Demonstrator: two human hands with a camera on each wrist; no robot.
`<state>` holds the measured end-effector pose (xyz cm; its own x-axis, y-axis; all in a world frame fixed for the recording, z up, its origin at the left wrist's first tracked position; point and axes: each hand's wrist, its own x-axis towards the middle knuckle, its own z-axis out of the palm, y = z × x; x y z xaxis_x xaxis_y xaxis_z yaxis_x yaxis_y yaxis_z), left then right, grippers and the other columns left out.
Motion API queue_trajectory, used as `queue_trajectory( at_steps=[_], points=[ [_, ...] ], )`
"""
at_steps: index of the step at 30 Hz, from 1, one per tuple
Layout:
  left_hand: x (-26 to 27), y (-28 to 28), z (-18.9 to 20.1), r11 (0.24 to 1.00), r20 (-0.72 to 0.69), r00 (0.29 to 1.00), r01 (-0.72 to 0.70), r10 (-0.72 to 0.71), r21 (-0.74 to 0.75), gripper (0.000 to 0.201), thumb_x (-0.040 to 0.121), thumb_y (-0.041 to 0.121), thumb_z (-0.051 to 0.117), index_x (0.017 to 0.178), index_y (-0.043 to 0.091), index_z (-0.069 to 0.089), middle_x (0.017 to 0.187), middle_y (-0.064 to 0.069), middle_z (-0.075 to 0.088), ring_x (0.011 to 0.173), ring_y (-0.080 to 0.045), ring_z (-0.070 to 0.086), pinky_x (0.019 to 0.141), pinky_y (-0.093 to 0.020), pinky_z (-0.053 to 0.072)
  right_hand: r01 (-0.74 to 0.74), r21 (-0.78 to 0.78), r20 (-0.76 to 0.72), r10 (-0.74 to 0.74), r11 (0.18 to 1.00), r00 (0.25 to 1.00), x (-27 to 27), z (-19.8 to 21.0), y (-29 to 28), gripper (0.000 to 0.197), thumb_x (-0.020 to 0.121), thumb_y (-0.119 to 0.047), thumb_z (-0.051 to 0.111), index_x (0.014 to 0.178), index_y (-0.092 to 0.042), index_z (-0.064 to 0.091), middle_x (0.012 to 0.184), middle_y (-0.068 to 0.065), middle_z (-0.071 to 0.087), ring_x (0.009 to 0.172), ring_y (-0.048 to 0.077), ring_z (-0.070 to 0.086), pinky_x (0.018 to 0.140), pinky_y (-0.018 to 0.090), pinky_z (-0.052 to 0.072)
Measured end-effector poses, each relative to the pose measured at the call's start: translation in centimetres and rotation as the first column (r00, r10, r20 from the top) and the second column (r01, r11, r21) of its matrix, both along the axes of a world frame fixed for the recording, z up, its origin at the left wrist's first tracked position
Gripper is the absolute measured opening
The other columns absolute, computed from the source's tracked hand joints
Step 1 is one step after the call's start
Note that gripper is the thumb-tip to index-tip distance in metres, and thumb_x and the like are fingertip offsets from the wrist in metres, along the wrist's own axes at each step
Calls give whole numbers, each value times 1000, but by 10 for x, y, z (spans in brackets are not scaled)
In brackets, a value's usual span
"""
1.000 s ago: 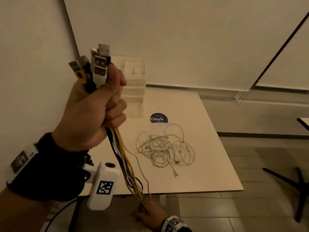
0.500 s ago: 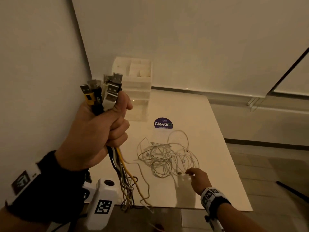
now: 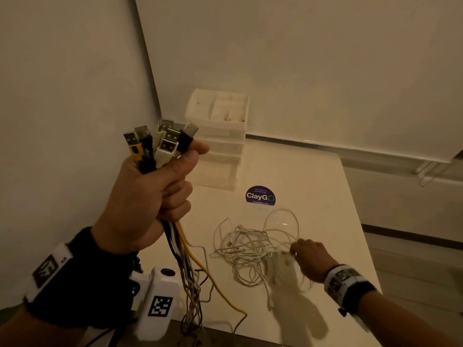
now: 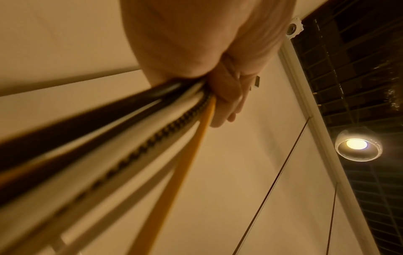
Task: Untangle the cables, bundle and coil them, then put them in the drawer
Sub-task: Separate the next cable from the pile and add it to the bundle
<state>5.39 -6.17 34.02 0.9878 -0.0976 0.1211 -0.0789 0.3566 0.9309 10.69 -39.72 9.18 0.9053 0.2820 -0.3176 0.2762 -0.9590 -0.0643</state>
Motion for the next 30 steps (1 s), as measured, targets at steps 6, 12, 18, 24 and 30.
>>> queue_trajectory(
  at_steps=[6,12,18,24,30],
  points=[
    [11,-20,-2,1000,-75,997,15,-14,20,27,85,33,57,86,10,71,50,-1,15,35,-6,16,39,-15,13,249,958,-150,-495,140,856,33,141,11,17,103,-16,38,103,-16,55,70,5,58,70,26,61,73,45,55],
    [23,-33,-3,1000,-122,992,-23,22,-11,38,86,42,55,97,8,70,64,-3,42,45,-10,26,40,-17,13,246,938,-303,-230,-246,925,2,229,100,17,99,-18,46,96,-7,59,64,5,51,55,18,40,55,33,33],
    [16,-32,-2,999,-131,991,-38,37,-6,39,83,43,57,109,19,72,72,-5,50,48,-9,32,37,-15,19,344,887,-348,45,-309,936,-50,245,177,23,96,-1,39,99,4,62,69,11,61,57,17,45,54,27,34],
    [2,-16,-5,1000,-105,994,-4,6,19,38,87,43,54,109,17,71,81,-8,60,52,-13,34,36,-15,23,139,971,-183,-229,-195,956,-68,233,207,18,96,-5,51,97,-4,68,75,15,68,55,13,53,53,23,43],
    [-12,-7,-13,998,-89,996,15,-9,67,24,89,33,56,86,16,73,81,-7,71,66,-21,65,38,-17,38,-23,999,33,-355,34,934,-87,228,221,12,90,-9,62,93,-15,72,92,0,71,51,8,64,52,15,48]
  ],
)
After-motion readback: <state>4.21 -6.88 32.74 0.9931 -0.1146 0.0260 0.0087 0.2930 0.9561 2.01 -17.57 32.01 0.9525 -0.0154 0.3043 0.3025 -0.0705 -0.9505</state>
